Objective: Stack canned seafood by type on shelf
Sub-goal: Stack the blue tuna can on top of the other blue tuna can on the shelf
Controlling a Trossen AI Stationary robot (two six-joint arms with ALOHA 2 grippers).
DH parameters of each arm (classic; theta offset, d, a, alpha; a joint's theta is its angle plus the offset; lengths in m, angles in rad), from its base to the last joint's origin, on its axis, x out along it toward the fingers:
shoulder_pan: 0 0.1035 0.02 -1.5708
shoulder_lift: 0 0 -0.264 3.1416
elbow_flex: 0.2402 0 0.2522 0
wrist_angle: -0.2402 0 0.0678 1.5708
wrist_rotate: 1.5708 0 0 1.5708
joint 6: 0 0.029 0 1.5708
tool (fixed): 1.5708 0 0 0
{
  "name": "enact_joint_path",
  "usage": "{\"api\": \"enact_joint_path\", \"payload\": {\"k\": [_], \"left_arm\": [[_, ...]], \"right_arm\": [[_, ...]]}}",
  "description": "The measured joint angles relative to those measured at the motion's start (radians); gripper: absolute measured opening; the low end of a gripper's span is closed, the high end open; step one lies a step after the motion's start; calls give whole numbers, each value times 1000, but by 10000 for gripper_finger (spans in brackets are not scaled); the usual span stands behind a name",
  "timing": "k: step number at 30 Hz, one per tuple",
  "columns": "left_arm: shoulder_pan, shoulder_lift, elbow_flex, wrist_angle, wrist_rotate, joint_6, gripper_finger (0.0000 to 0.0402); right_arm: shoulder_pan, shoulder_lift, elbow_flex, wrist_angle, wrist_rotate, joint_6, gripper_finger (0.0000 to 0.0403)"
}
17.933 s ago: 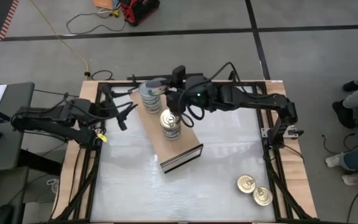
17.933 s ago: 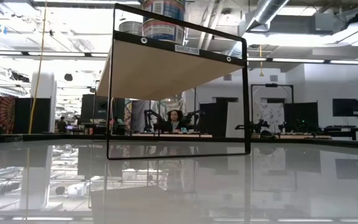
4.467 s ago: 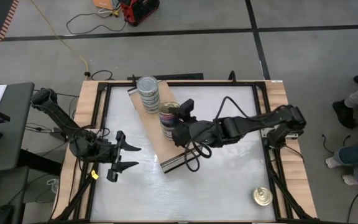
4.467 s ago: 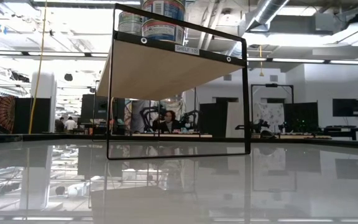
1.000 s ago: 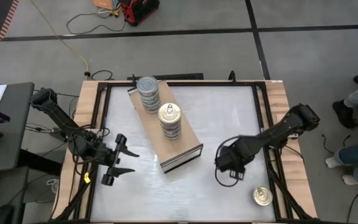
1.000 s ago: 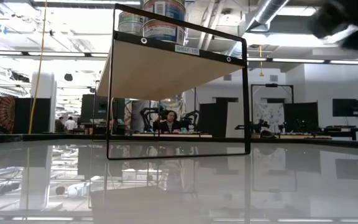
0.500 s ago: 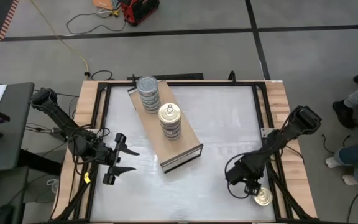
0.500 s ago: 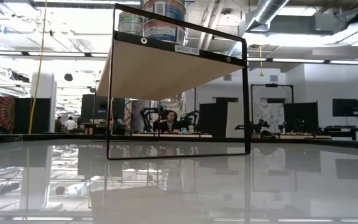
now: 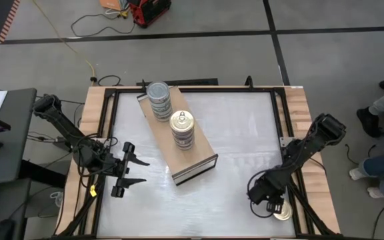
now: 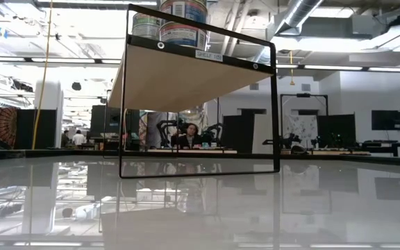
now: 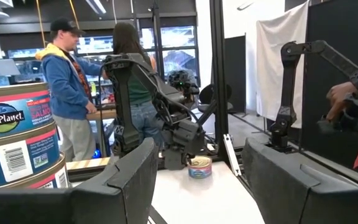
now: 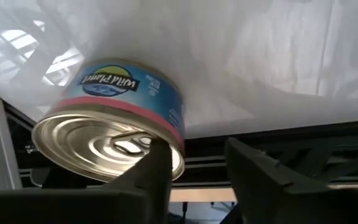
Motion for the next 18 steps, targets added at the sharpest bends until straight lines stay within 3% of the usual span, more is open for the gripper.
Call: {"api": "enact_joint_path", "payload": {"k": [5,9,14,16,18], "left_arm": [[0,0,0,-2,0,0,224],[0,0,0,-2,0,0,224],[0,0,0,-2,-1,0,224],[0,0,0,-1,-3,0,224],[0,0,0,-1,-3,0,224]], "right_arm": [[-1,-4,-49,83,-25,-10,133],[-25,-3,-50,38,-6,-13,82],[-76,1,-57,-16,194,-16,24],[-105,-2,-46,-31,237,-27,13],[-134,1,-26,-154,300,-27,12]]}}
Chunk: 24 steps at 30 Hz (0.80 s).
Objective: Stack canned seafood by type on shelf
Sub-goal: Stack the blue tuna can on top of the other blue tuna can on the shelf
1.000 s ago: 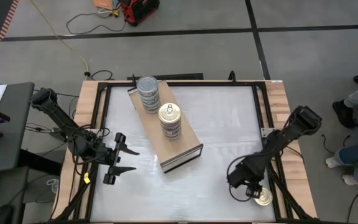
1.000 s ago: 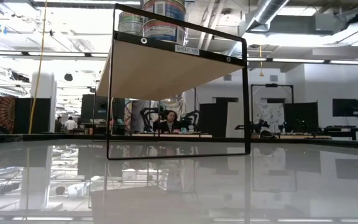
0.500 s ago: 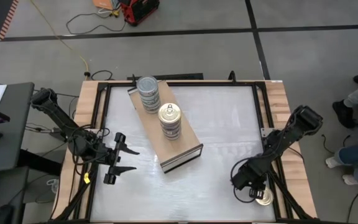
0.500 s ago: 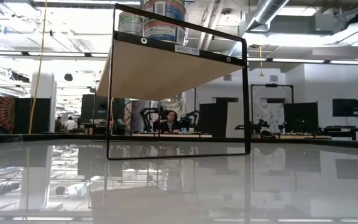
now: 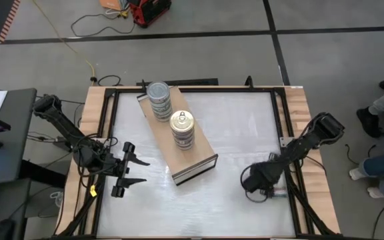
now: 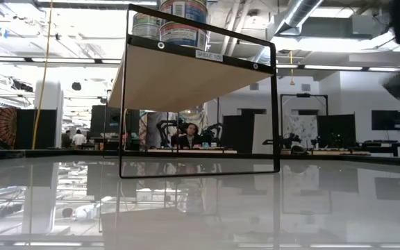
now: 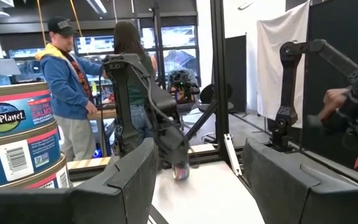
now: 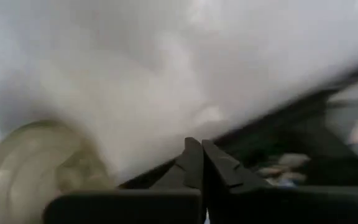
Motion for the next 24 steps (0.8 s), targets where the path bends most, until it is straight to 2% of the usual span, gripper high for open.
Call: {"api": "enact_joint_path", "payload": {"k": [4,7,12,15,17,18,20,24], "left_arm": [[0,0,0,-1,-5,0,224],[0,0,0,-4,-5,0,224],[0,0,0,-28,-5,0,224],[0,0,0,-48,-4,-7,224],[0,0,0,-64,-3,-17,224],[0,0,0,-71,-3,-20,224],[0,0,0,-77,-1,-21,224],[0,0,0,-78,3,-21,224]], "right_arm": [[-43,-9,140,-257,170,-21,53],[-60,-31,286,-366,202,-22,100],[-26,-67,435,-229,180,4,220],[26,-66,439,-116,176,12,310],[61,-42,438,-114,176,21,366],[76,-26,438,-126,175,41,382],[110,-1,436,-145,165,61,386],[185,43,437,-174,133,35,354]]}}
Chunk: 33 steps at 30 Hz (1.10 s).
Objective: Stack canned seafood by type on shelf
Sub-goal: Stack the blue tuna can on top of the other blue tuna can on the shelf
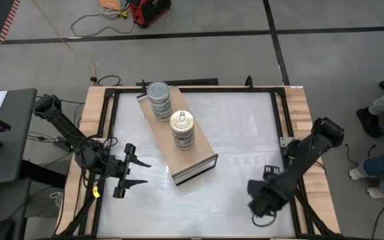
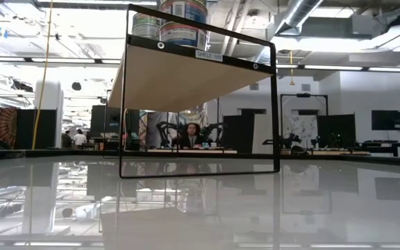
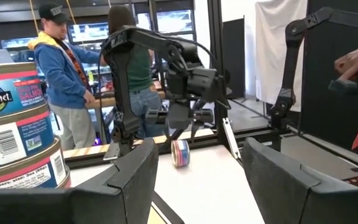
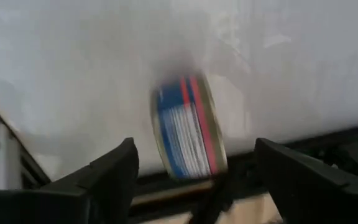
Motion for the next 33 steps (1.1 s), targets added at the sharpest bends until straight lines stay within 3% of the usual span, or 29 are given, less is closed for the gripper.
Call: {"api": "enact_joint_path", "payload": {"k": [8,19,23,30,33], "left_arm": [[0,0,0,21,4,2,224],[0,0,0,14,3,10,224],[0,0,0,14,3,6,224],[0,0,0,15,-2,21,224],[0,0,0,15,-2,20,224]], "right_arm": [[55,17,-35,-30,-12,46,356],[69,17,-193,106,-45,-2,365],[69,17,-208,120,-44,-58,327],[57,17,-208,128,-39,-114,220],[38,18,-192,115,-32,-117,216]]}}
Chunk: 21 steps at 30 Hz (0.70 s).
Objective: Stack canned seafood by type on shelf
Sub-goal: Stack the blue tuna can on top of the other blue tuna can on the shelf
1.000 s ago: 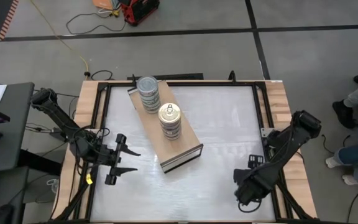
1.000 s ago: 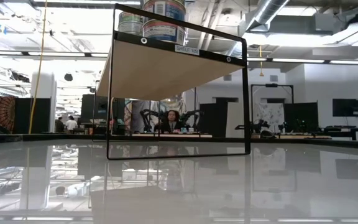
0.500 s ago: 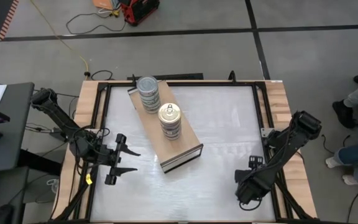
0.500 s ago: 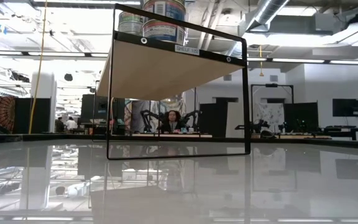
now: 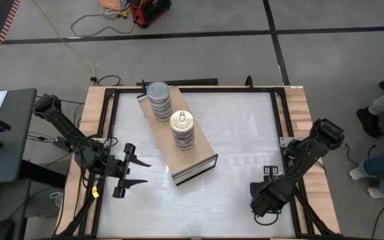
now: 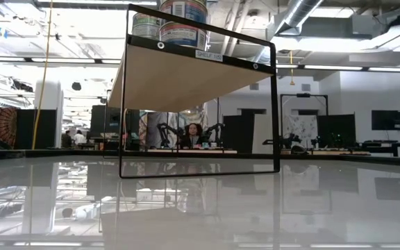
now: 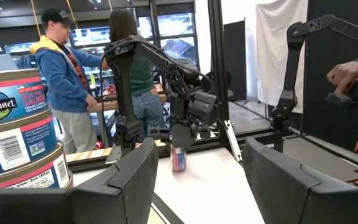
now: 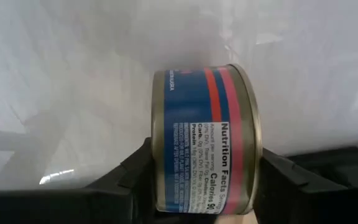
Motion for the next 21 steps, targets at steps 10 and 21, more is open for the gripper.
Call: {"api": "enact_joint_path", "payload": {"k": [10,21], "left_arm": [[0,0,0,16,-3,-20,224],[0,-11,0,15,-47,-55,224]], "right_arm": [[-76,-15,300,-306,264,-13,216],[-182,-55,562,-261,827,-127,219]]}}
